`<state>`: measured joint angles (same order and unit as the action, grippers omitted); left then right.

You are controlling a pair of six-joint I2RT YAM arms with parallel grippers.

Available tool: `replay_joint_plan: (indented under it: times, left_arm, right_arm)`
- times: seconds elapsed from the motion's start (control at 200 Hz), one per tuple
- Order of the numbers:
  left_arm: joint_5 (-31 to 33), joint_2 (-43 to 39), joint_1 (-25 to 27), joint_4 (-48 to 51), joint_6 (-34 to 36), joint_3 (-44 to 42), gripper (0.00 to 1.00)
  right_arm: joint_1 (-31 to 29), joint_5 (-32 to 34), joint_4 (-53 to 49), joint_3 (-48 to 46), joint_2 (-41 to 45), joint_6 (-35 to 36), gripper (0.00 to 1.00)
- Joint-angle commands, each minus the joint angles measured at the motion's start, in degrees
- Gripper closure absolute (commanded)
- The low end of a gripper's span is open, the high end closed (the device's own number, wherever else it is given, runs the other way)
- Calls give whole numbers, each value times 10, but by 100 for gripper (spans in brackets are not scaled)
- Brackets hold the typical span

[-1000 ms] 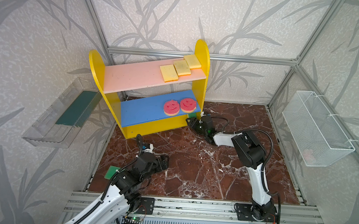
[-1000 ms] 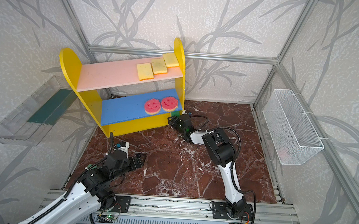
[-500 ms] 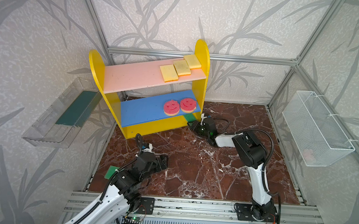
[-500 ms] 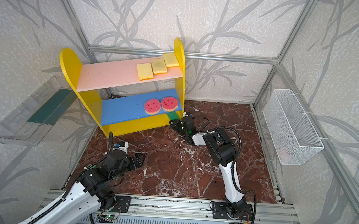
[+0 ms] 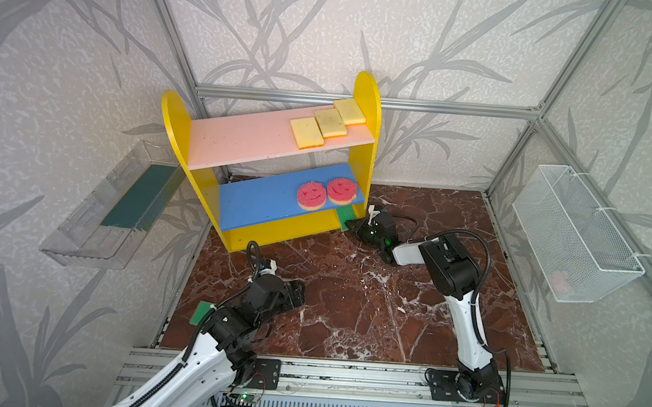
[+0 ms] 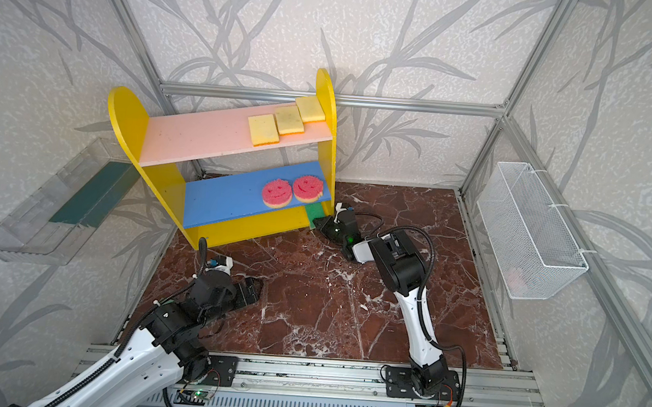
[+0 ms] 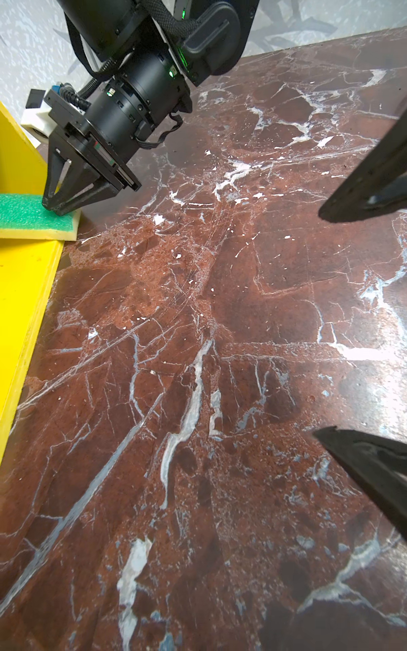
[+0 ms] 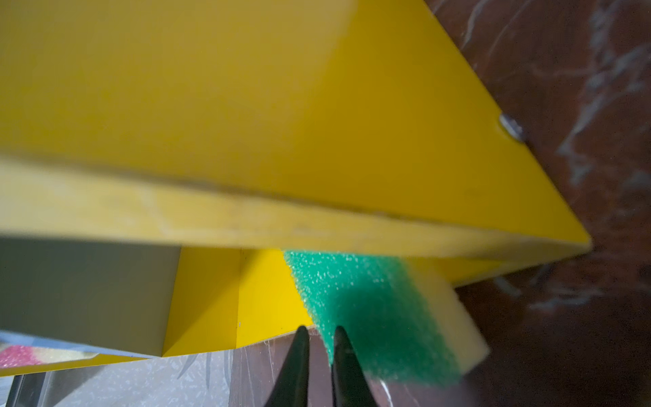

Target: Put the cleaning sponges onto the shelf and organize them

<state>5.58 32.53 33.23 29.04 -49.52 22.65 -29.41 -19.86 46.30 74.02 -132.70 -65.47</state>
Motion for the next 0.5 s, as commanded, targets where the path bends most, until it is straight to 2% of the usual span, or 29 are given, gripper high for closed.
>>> replay_joint_plan:
  times: [0.0, 0.115, 0.245, 0.41, 0.495]
  left_arm:
    - [16, 9, -3, 2, 2, 19, 8]
    - [12, 20, -3, -8, 2, 17, 8]
    - [7, 27, -4, -18, -2, 15, 8]
    - [7, 26, -3, -10, -2, 23, 8]
    - [8, 24, -3, -5, -2, 27, 8]
  right_arm:
    - [2, -18, 25, 11, 8, 12, 68]
    - [3, -36, 21, 6, 20, 32, 51]
    - [4, -46, 39, -13, 31, 35, 44]
    - [5, -61, 48, -28, 48, 34, 44]
    - [5, -76, 47, -34, 55, 37, 56]
